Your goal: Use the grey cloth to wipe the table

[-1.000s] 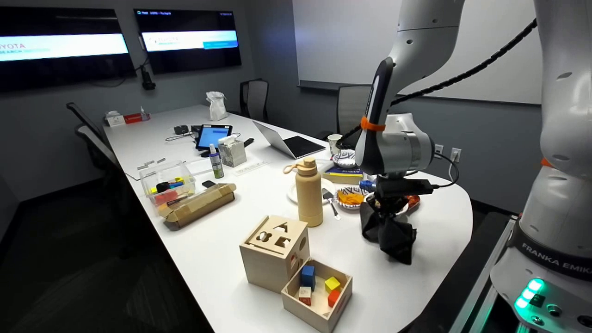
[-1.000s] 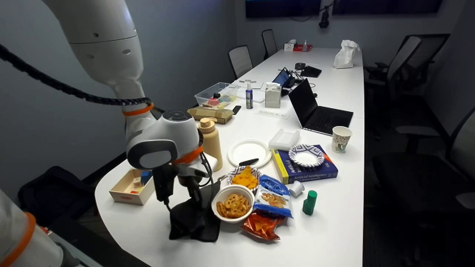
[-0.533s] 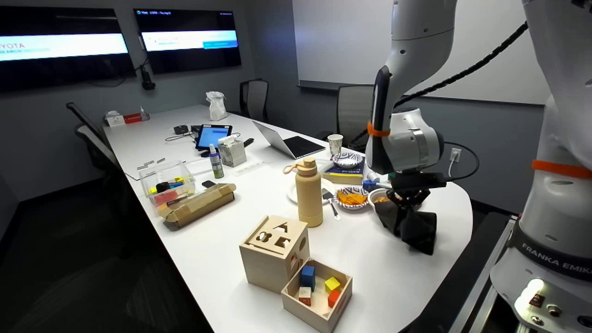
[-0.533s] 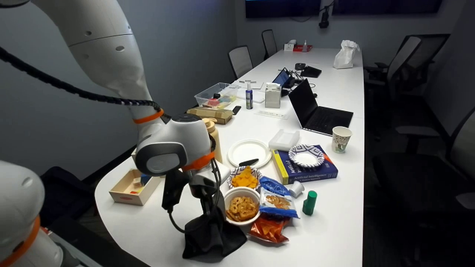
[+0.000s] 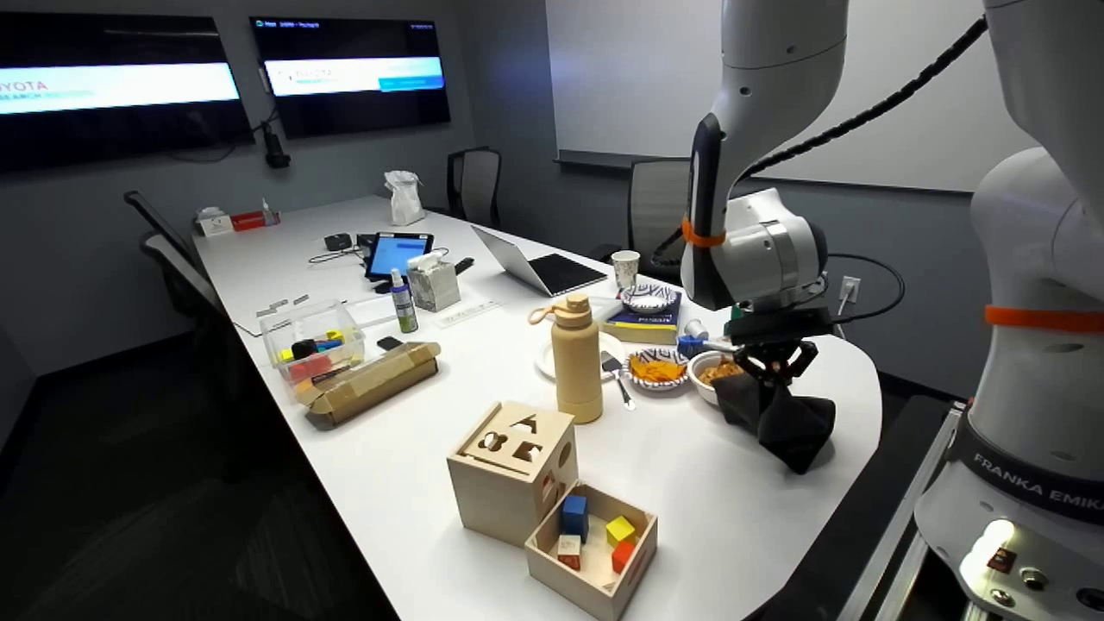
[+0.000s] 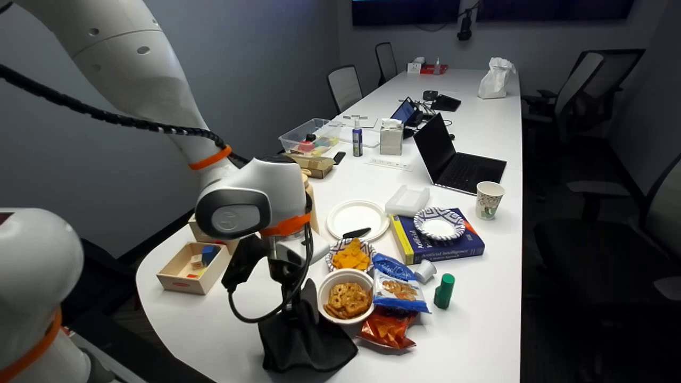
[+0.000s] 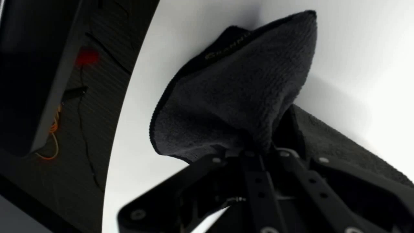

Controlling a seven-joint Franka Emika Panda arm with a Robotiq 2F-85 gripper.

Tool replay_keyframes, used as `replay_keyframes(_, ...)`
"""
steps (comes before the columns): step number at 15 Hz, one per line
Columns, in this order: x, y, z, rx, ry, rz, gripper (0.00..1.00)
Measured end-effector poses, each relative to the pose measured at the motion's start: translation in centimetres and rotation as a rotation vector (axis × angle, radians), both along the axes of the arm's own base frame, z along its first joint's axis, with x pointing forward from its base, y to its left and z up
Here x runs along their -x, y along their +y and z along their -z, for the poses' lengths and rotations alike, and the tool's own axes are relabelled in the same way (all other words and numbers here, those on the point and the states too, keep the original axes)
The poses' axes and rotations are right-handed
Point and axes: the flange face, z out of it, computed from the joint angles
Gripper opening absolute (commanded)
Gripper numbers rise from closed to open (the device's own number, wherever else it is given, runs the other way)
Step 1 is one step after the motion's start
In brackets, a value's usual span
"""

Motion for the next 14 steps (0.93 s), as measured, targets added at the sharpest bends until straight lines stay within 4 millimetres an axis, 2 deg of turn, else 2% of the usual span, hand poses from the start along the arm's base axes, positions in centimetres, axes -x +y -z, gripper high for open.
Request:
replay_keyframes(6, 0.9, -3.6, -1.8, 0.05, -0.006, 0.112, 0.01)
replay_keyframes(11, 1.0, -4.4, -2.4, 0.083, -0.009, 0.139, 0.01)
replay_keyframes(12, 1.1, -4.4, -2.4, 0.085, -0.005, 0.141, 0.3)
replay_keyframes(14, 1.2, -4.5, -2.4, 0.09, 0.001, 0.144, 0.38)
